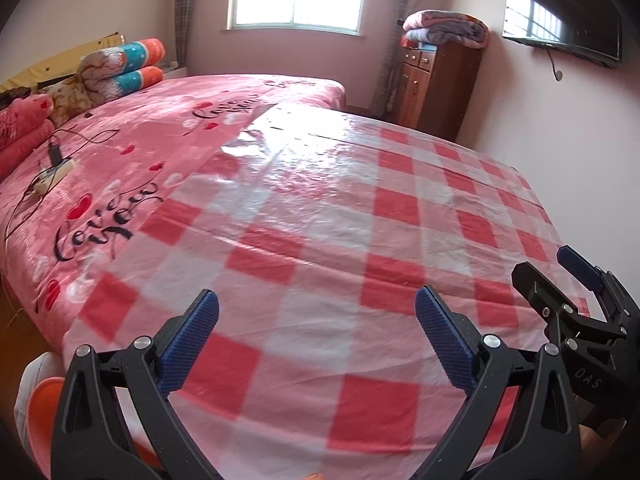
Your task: Collect trash
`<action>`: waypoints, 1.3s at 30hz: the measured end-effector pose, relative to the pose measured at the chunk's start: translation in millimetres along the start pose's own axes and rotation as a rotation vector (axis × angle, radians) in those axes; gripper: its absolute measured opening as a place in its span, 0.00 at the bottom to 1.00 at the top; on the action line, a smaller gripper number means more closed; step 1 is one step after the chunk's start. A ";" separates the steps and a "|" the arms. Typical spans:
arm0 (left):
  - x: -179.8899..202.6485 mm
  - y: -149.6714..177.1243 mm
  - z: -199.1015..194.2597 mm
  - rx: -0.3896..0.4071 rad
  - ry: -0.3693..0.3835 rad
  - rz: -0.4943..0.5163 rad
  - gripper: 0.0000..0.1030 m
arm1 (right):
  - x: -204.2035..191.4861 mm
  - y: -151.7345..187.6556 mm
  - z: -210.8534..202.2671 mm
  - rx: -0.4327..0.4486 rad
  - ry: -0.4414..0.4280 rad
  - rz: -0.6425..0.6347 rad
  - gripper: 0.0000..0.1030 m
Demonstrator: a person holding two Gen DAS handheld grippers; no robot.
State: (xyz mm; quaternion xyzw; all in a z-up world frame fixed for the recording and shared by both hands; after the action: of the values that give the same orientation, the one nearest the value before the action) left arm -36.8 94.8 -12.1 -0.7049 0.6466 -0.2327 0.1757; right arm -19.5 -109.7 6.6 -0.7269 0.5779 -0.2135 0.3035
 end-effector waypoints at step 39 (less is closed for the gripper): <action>117.9 -35.6 30.7 0.004 -0.025 0.113 0.96 | 123.0 6.1 -13.0 0.031 0.146 0.210 0.93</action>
State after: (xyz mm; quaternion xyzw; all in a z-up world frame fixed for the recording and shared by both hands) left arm 16.4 -20.3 -6.2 -0.6697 0.6828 -0.2148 0.1979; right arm -2.9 -232.4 6.9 -0.6402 0.6680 -0.2416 0.2924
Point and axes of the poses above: each gripper's, at about its wrist camera, not at the fingertips, and z roughly the way its jaws point, x to its right, y to its underside, the point moved 7 cm from there along z, roughly the way its jaws point, and after that the axes turned 14 degrees about -x, right-handed, at the moved point
